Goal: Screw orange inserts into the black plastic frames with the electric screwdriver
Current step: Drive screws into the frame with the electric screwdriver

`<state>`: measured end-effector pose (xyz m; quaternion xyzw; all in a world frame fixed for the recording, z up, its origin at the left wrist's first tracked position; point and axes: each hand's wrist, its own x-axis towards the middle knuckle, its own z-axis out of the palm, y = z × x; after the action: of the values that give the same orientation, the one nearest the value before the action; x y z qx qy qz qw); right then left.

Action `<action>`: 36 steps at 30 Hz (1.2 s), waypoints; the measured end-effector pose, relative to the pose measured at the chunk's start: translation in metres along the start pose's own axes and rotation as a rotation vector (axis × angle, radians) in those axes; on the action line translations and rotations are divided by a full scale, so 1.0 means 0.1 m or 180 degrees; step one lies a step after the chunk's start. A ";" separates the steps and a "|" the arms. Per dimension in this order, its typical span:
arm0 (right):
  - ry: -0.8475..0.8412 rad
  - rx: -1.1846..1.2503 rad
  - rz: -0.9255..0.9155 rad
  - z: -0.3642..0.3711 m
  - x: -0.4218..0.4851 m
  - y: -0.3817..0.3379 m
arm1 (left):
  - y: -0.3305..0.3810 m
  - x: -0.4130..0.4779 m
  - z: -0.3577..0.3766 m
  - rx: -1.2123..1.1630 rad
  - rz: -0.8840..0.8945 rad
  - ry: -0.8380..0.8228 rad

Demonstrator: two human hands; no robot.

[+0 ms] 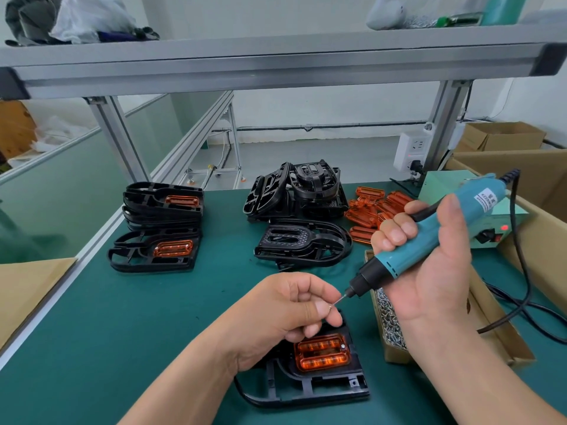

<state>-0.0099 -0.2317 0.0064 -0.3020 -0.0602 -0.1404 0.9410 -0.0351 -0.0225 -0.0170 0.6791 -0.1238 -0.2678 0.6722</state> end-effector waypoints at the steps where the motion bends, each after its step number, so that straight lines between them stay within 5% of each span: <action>1: -0.0003 0.0001 0.0008 0.00 0.00 0.00 | 0.00 0.00 0.01 0.0036 0.0006 -0.0018; 36: -0.0063 -0.0009 0.0180 -0.05 -0.01 0.02 | 0.04 -0.03 0.02 0.0583 0.0115 -0.0131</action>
<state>-0.0096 -0.2329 0.0005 -0.3062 -0.0608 -0.1109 0.9435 -0.0376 -0.0233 -0.0122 0.7297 -0.1739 -0.2571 0.6092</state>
